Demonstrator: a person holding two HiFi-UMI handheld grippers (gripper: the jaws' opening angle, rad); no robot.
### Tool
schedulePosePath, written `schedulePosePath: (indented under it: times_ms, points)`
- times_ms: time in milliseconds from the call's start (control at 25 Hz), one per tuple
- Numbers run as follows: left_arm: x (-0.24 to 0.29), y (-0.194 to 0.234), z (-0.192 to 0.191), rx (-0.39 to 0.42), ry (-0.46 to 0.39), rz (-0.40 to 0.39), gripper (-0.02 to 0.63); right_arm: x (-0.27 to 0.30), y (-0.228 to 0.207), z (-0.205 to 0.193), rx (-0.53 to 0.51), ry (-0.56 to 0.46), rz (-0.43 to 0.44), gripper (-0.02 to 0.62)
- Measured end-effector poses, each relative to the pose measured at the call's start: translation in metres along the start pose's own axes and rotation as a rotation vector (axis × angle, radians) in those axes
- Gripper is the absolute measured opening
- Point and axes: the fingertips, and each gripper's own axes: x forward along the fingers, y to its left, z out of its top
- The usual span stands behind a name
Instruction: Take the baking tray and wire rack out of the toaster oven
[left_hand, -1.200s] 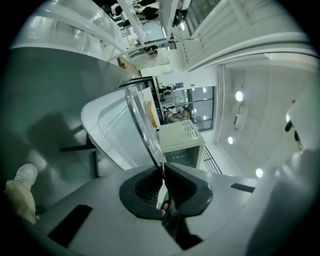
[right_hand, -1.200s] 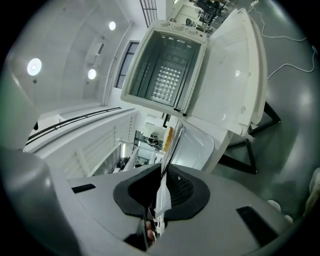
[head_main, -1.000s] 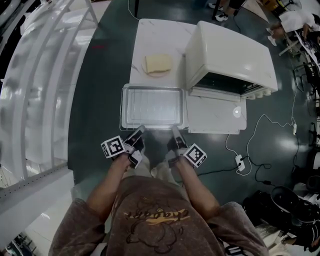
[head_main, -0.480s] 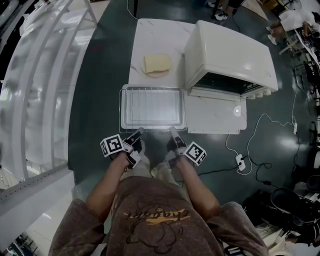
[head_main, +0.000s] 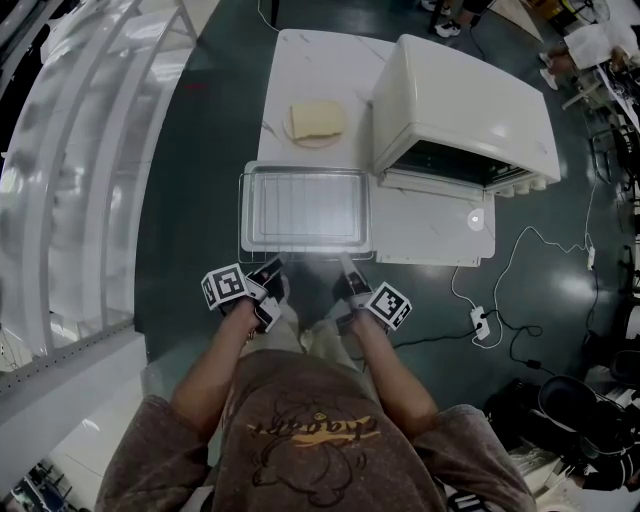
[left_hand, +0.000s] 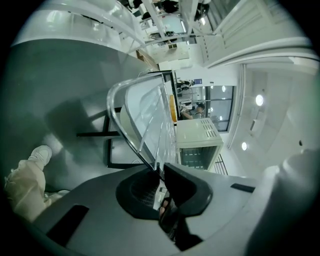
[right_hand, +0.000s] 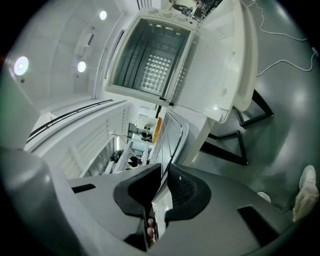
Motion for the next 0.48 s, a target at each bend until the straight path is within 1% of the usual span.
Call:
schedulePosePath:
  times_ms: [200, 280, 360, 480]
  points:
    - [-0.002, 0.003, -0.005, -0.001, 0.009, 0.015, 0.011, -0.005, -0.006, -0.005, -0.008, 0.031, -0.018, 0.025]
    - [-0.001, 0.005, -0.006, -0.005, 0.006, 0.015, 0.048, -0.004, -0.011, -0.006, -0.004, 0.030, -0.026, 0.025]
    - [-0.001, 0.009, -0.006, -0.010, -0.005, 0.021, 0.060, -0.004, -0.014, -0.006, -0.001, 0.026, -0.028, 0.028]
    - [-0.003, 0.008, -0.007, -0.013, -0.020, 0.026, 0.081, -0.005, -0.012, -0.006, -0.009, 0.029, -0.013, 0.079]
